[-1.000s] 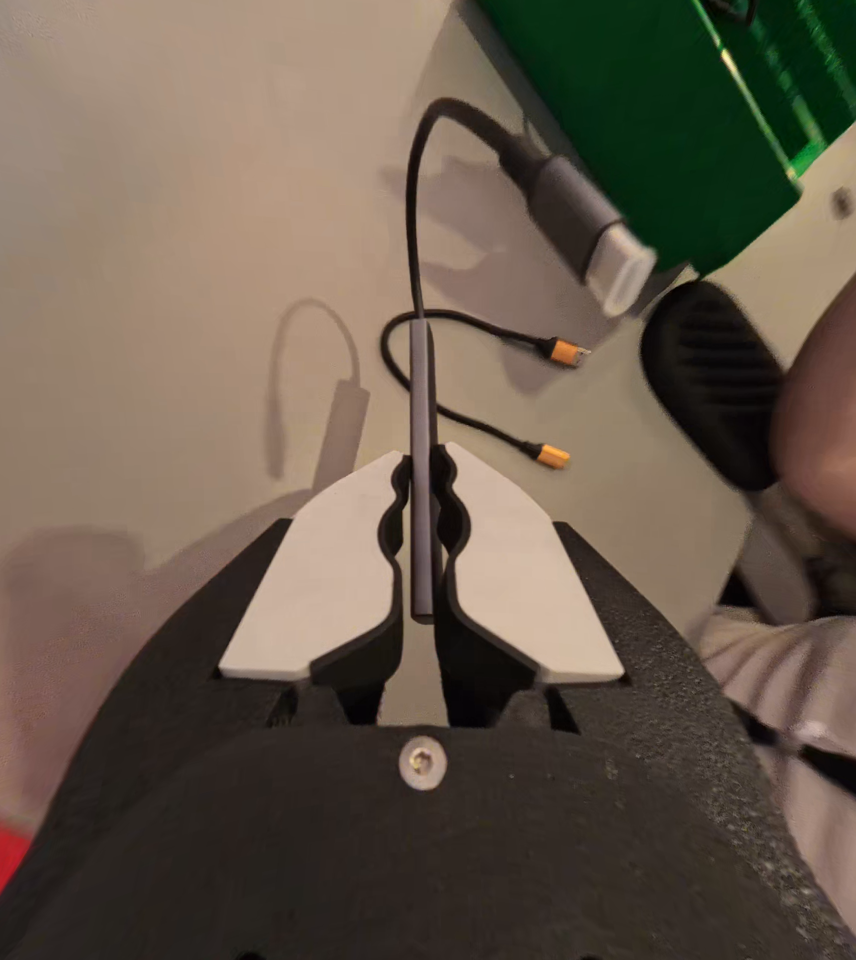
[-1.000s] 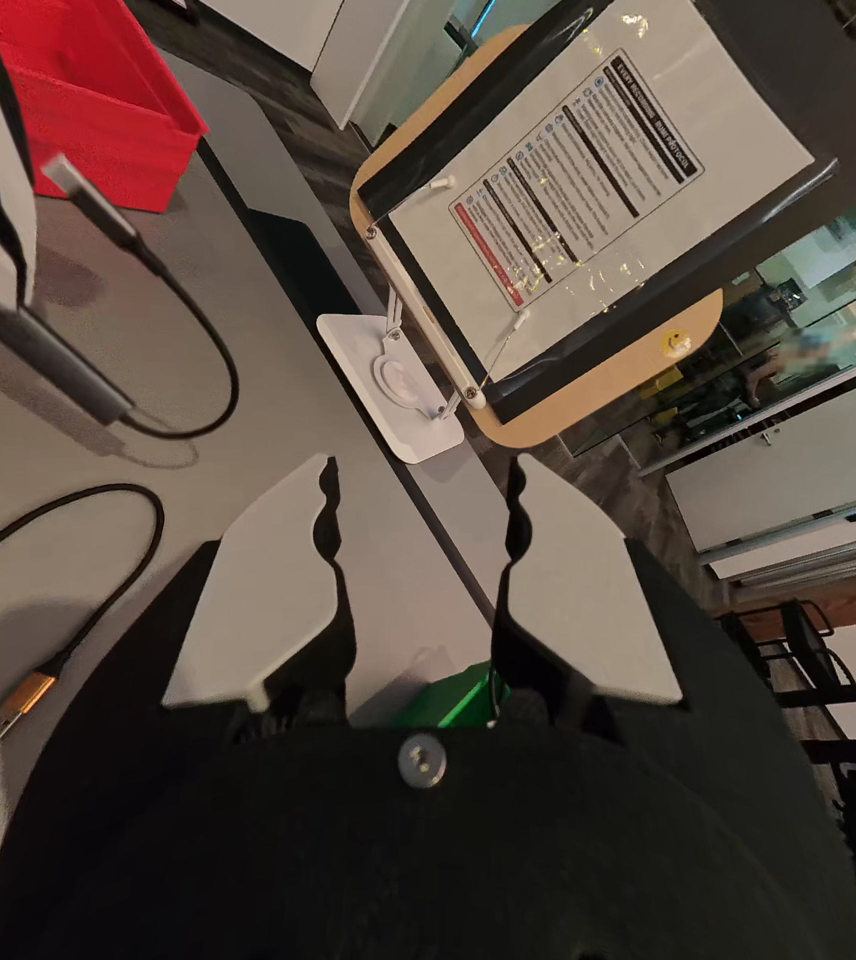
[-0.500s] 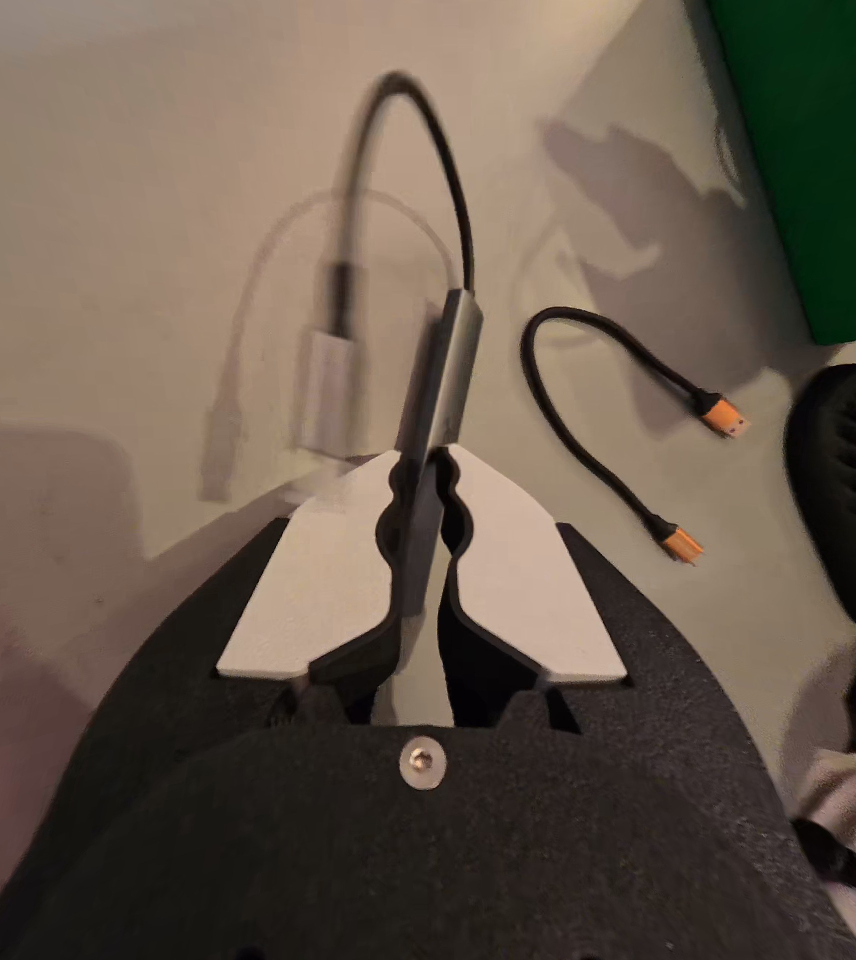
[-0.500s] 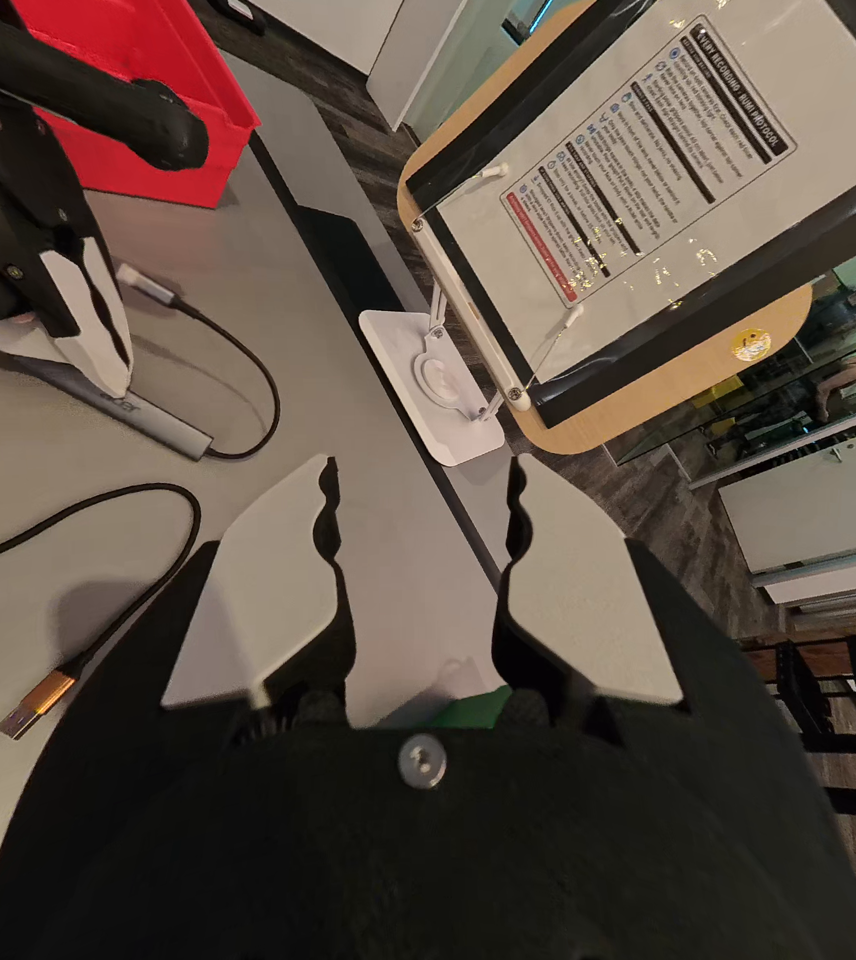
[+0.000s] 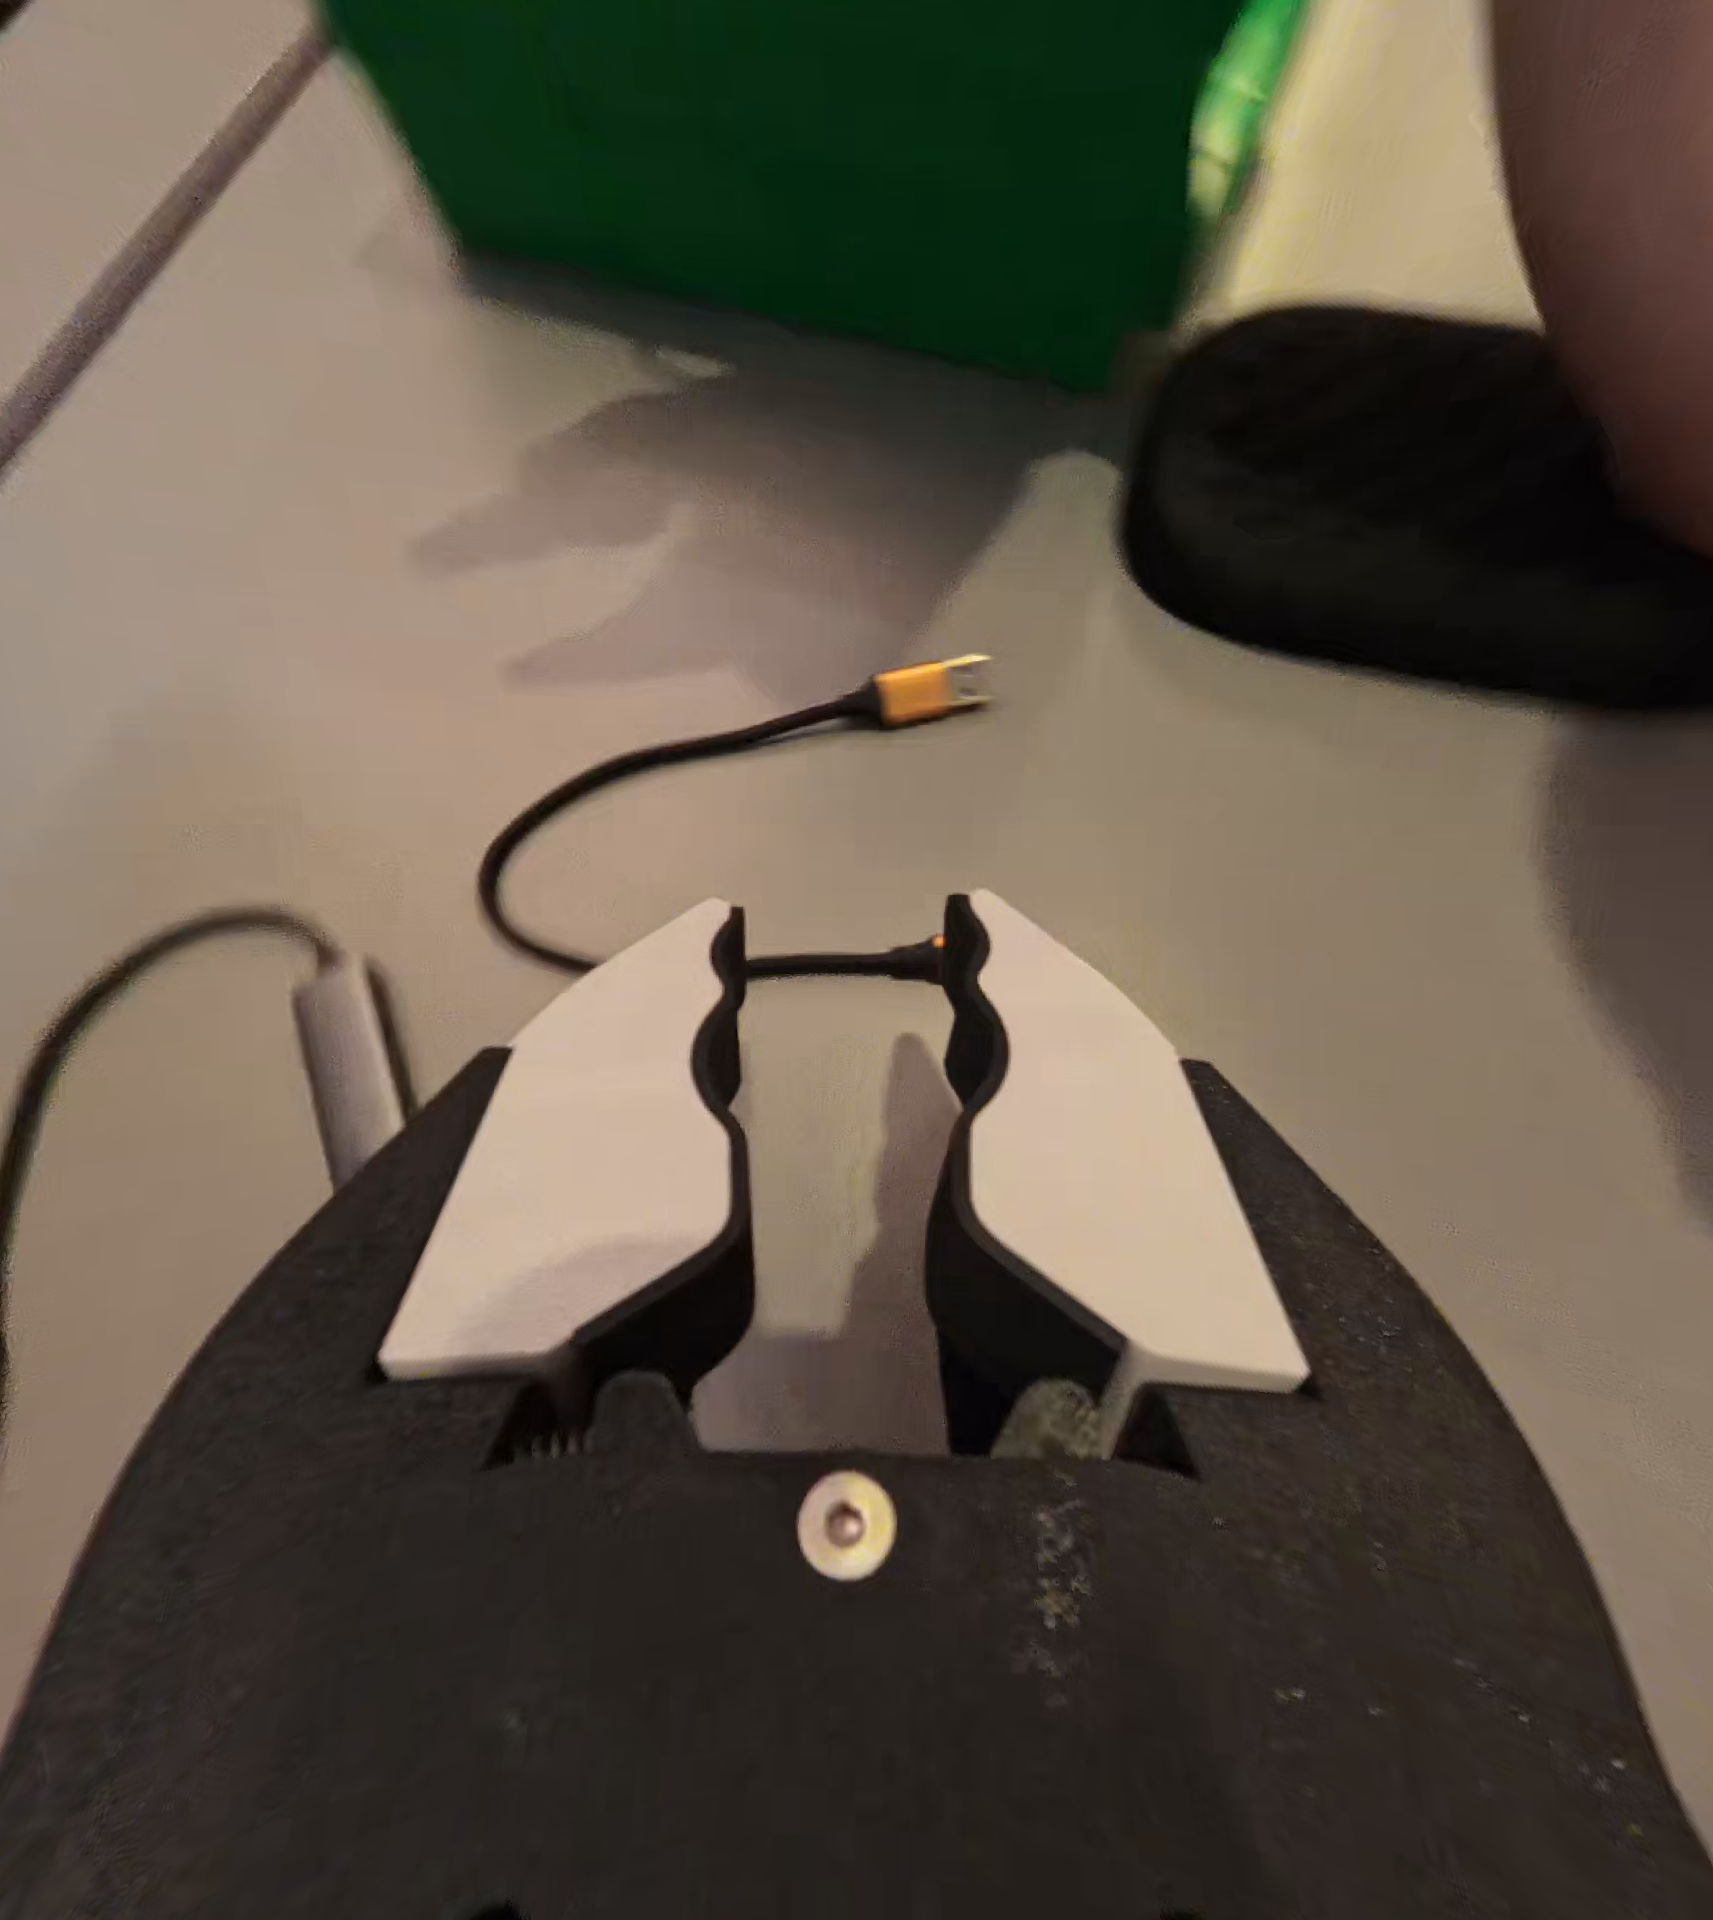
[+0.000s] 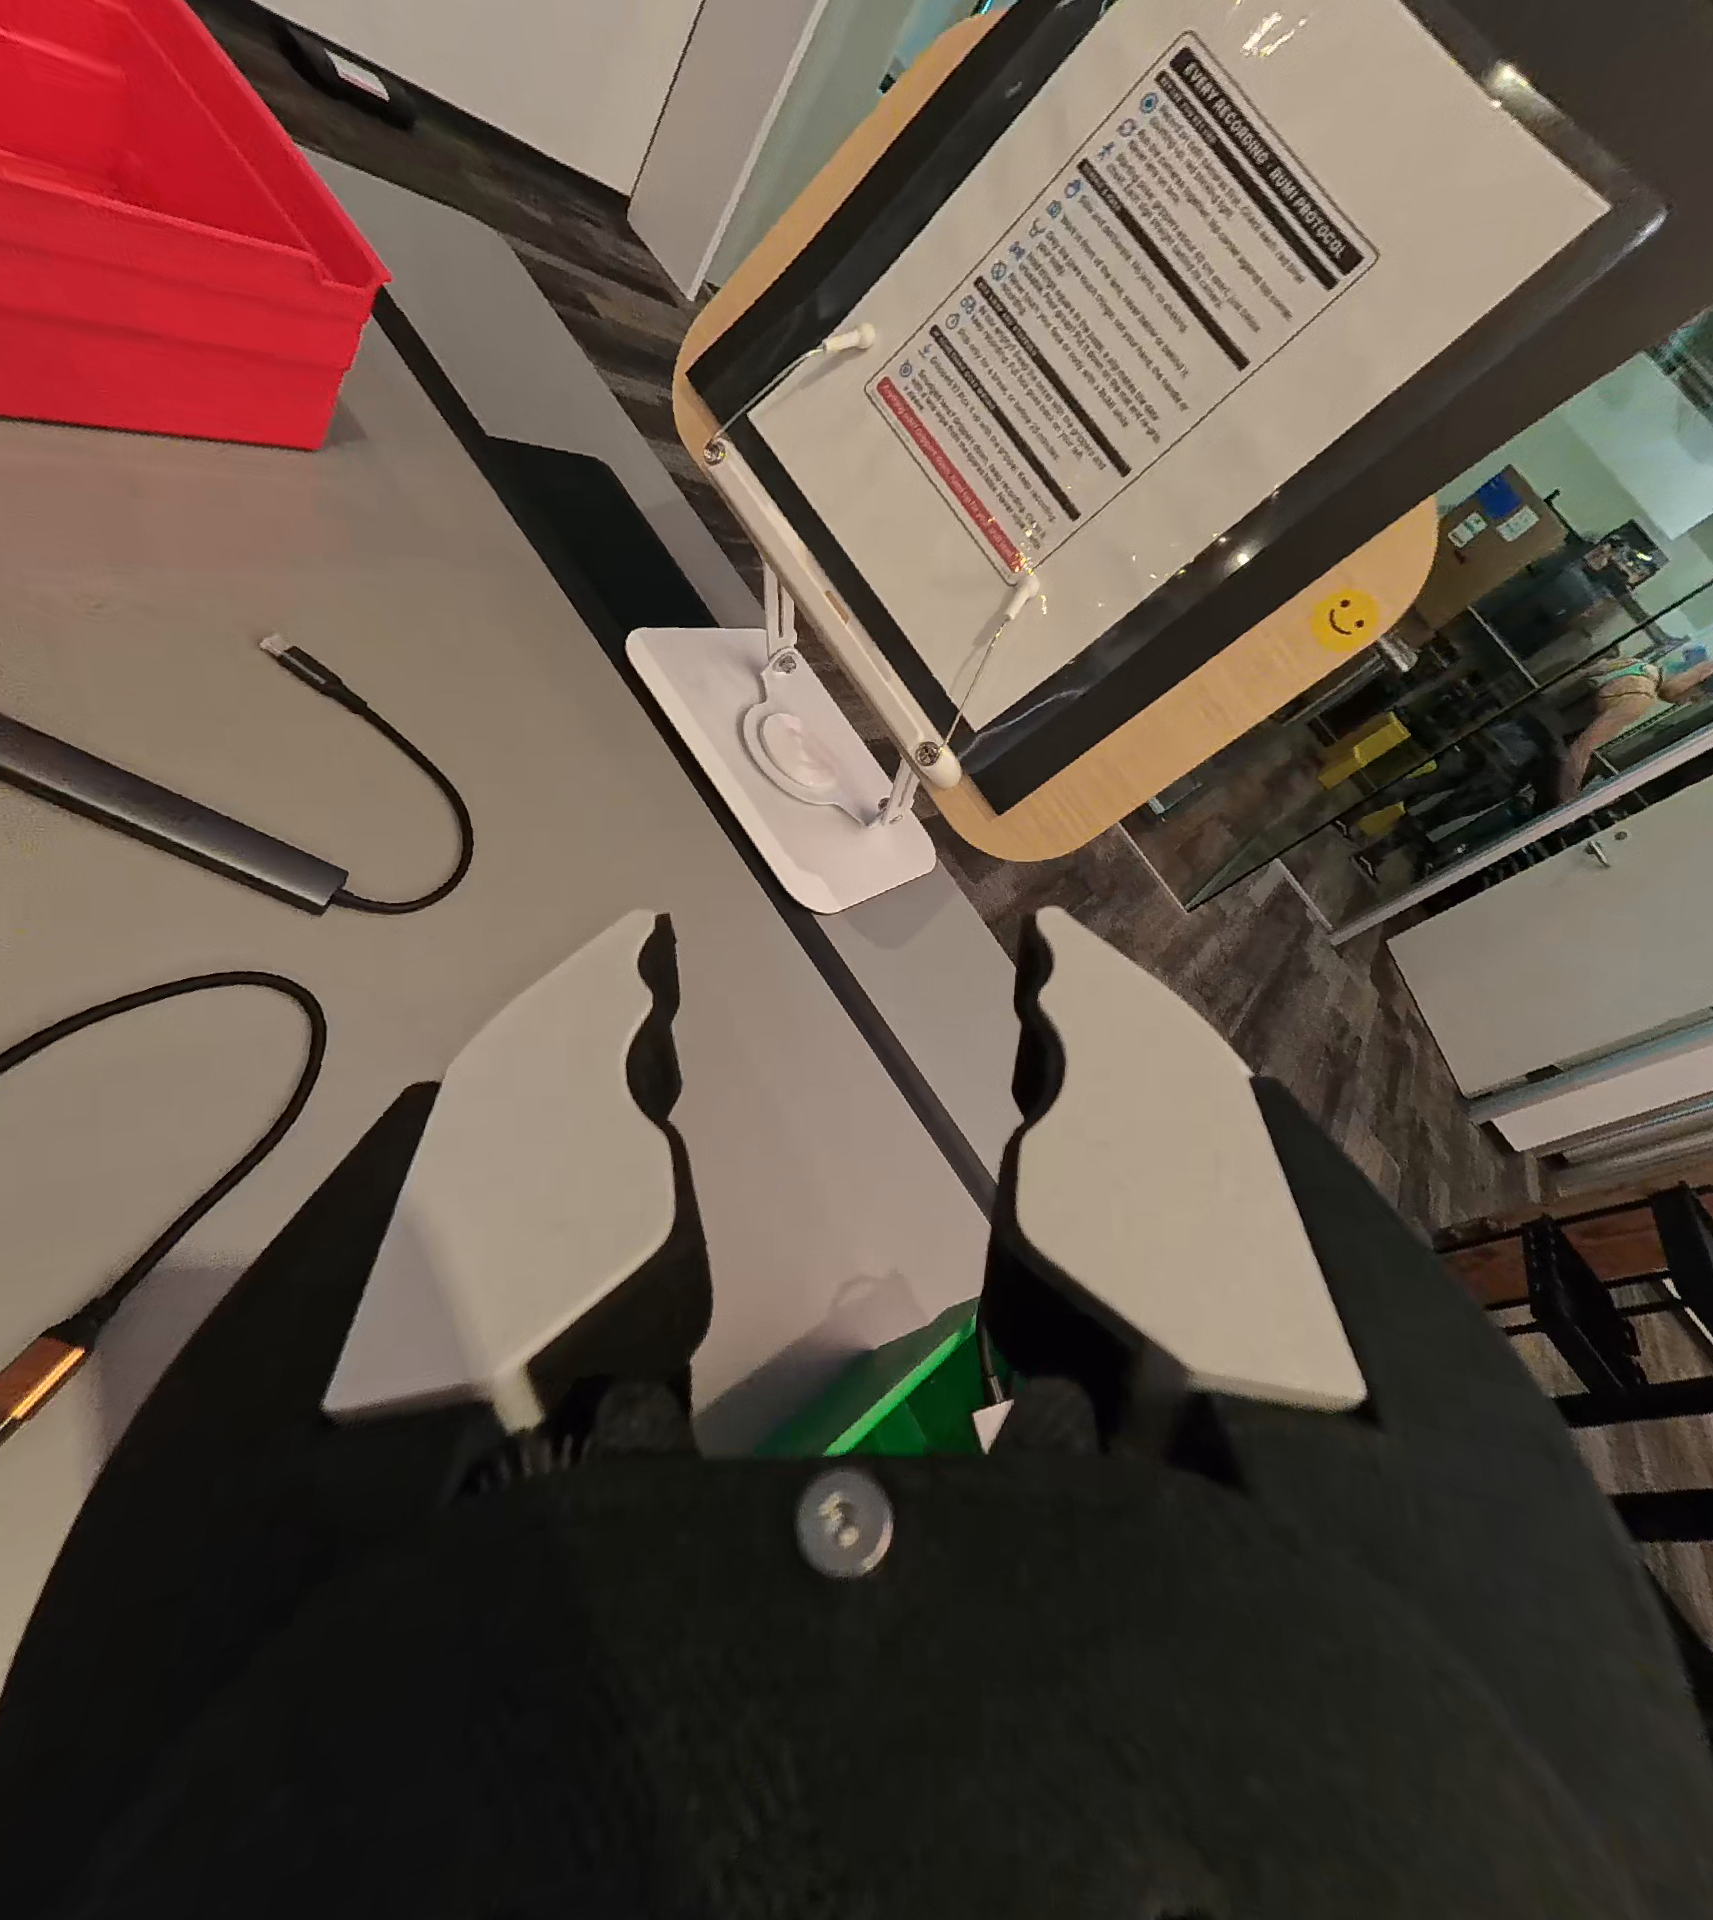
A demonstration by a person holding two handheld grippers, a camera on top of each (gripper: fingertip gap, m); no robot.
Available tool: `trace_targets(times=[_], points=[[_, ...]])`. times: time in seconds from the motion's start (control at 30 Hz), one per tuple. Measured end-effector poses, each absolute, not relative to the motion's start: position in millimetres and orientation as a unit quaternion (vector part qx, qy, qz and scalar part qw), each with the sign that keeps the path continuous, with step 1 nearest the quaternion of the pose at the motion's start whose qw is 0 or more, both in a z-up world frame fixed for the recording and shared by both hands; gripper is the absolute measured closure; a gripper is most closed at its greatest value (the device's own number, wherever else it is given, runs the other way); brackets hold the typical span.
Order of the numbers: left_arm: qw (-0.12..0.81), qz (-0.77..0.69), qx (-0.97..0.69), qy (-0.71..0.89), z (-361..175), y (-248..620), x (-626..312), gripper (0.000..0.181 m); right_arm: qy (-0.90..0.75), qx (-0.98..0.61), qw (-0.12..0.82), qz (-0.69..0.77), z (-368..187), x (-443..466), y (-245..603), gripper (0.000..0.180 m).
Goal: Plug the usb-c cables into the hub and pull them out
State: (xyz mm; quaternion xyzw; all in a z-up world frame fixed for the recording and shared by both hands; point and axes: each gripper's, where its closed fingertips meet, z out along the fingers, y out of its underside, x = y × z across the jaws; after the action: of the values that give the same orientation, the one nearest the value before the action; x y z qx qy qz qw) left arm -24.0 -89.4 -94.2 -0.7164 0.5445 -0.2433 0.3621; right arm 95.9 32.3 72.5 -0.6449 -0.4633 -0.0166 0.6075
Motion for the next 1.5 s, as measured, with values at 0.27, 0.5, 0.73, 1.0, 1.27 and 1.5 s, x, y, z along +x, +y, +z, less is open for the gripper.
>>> trace_targets(times=[0.27, 0.5, 0.73, 1.0, 1.27, 1.5], points=[[0.219, -0.174, -0.546, 0.79, -149, -124, -2, 0.146, -0.458, -0.641, 0.615, -0.023, 81, 106, 23, 0.116], [0.127, -0.223, -0.512, 0.82, -159, -127, 1, 0.163, -0.46, -0.645, 0.609, -0.035, 81, 109, 21, 0.116], [0.202, -0.301, -0.537, 0.762, -116, -118, 28, 0.172, -0.48, -0.638, 0.601, -0.04, 77, 94, 23, 0.116], [0.341, -0.396, -0.568, 0.636, -4, -77, 29, 0.173, -0.482, -0.623, 0.615, 0.033, 78, 65, 21, 0.116], [0.477, -0.445, -0.616, 0.442, 70, -25, -24, 0.174, -0.498, -0.607, 0.55, 0.283, 62, -4, -5, 0.114], [0.528, -0.467, -0.606, 0.368, 105, -16, -45, 0.174, -0.451, -0.607, 0.556, 0.345, 70, -67, -7, 0.128]])
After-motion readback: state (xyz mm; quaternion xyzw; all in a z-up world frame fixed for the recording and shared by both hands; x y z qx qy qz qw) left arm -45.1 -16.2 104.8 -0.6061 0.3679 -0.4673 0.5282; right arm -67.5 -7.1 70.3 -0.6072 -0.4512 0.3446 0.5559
